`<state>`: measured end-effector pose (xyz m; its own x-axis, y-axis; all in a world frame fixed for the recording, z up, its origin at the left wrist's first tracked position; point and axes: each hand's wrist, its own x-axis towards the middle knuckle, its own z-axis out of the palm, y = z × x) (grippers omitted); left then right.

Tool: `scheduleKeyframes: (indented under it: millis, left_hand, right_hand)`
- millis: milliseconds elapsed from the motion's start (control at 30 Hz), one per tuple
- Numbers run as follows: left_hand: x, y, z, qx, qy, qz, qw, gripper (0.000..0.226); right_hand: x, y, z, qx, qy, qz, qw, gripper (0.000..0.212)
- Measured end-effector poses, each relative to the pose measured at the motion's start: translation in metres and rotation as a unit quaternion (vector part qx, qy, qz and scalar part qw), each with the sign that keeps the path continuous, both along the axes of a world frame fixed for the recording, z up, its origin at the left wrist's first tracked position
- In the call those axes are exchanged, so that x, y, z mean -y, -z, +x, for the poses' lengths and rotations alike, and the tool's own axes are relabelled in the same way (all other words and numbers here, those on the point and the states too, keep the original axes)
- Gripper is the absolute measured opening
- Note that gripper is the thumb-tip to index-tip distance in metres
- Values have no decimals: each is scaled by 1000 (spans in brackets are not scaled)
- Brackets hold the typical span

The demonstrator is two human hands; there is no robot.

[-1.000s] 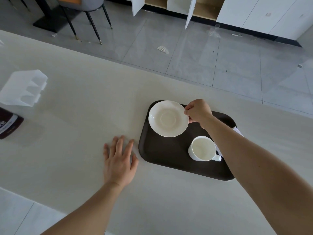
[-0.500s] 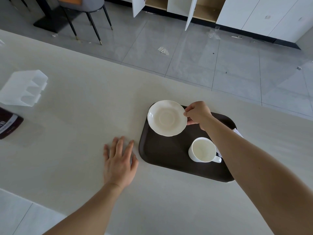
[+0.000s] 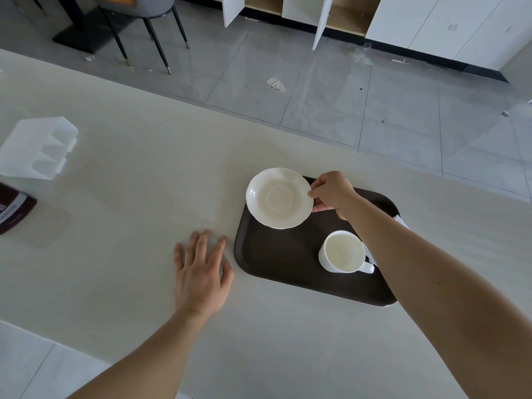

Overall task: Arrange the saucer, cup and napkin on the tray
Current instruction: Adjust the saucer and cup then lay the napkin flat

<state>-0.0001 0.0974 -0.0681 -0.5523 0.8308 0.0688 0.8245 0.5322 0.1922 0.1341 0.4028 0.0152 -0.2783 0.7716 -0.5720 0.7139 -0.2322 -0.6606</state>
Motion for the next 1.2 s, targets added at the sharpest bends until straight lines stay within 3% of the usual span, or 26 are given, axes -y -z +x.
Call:
scheduleKeyframes:
  millis: [300, 433, 567, 700, 800, 900, 1200]
  left_hand:
    - [-1, -2, 0, 3, -1, -8, 1000, 49]
    - [-1, -2, 0, 7, -2, -15, 1000, 50]
    - [0, -3, 0, 5, -5, -16, 1000, 51]
    - [-1, -5, 1, 3, -5, -5, 1000, 52]
    - [-1, -6, 2, 6, -5, -2, 1000, 53]
    - [-1, -7, 3, 11, -7, 9, 1000, 53]
    - [-1, -9, 4, 15, -7, 12, 1000, 54]
  right_hand:
    - [2, -5, 10, -3, -25, -12, 1000, 11]
    - [9, -15, 56, -52, -9, 76, 996, 11]
    - [41, -29, 127, 4, -21, 160, 987, 30]
    - [73, -30, 168, 84, -3, 110, 990, 20]
    - [94, -34, 173, 130, -113, 160, 972, 20]
    - [104, -33, 172, 122, -160, 184, 962, 16]
    - [104, -13, 168, 93, -135, 286, 944, 8]
